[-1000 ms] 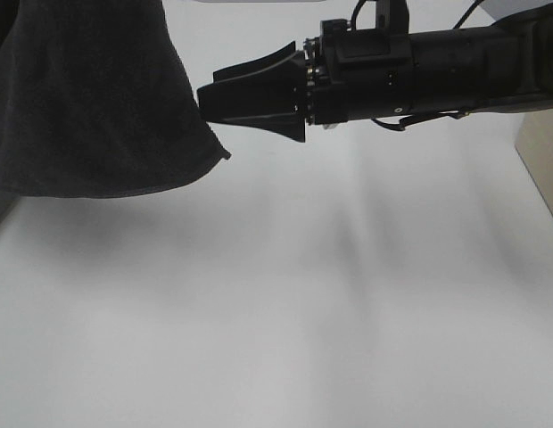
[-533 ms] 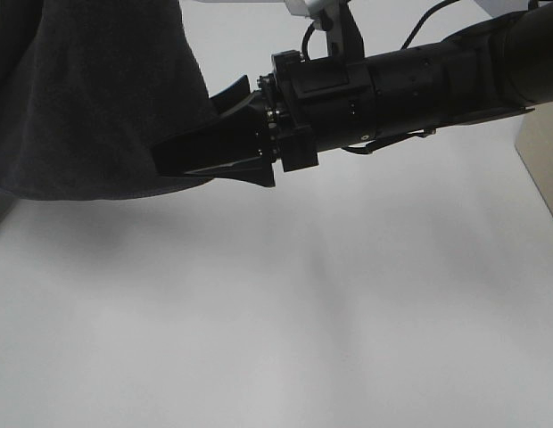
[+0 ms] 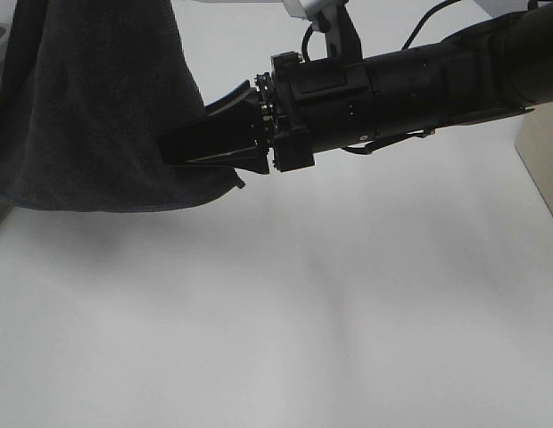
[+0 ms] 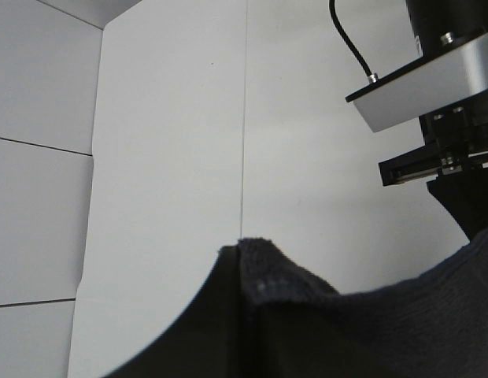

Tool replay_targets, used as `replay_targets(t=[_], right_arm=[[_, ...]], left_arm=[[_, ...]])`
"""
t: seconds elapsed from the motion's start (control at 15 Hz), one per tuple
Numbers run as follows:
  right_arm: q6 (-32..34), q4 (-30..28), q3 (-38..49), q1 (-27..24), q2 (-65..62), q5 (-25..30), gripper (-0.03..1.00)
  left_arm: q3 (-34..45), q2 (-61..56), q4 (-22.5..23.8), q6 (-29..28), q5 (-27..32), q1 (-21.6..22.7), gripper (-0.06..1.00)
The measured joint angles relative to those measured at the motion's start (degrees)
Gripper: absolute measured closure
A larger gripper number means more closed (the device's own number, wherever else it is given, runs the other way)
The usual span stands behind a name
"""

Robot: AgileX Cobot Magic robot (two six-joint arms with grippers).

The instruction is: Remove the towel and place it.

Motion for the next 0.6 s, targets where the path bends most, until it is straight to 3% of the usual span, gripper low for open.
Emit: replay_targets(t=[0.27, 0.6], right_arm=[[1.7, -1.1, 0.0, 0.0, 0.0, -1.3, 0.96], [7.4, -1.1, 0.0, 0.0, 0.0, -2.2, 0.96]], left_arm=[[0.0, 0.1, -3.0, -0.2, 0.0, 0.0, 0.94], [0.0, 0.2, -3.0, -2.7, 0.0, 0.0, 0.94]])
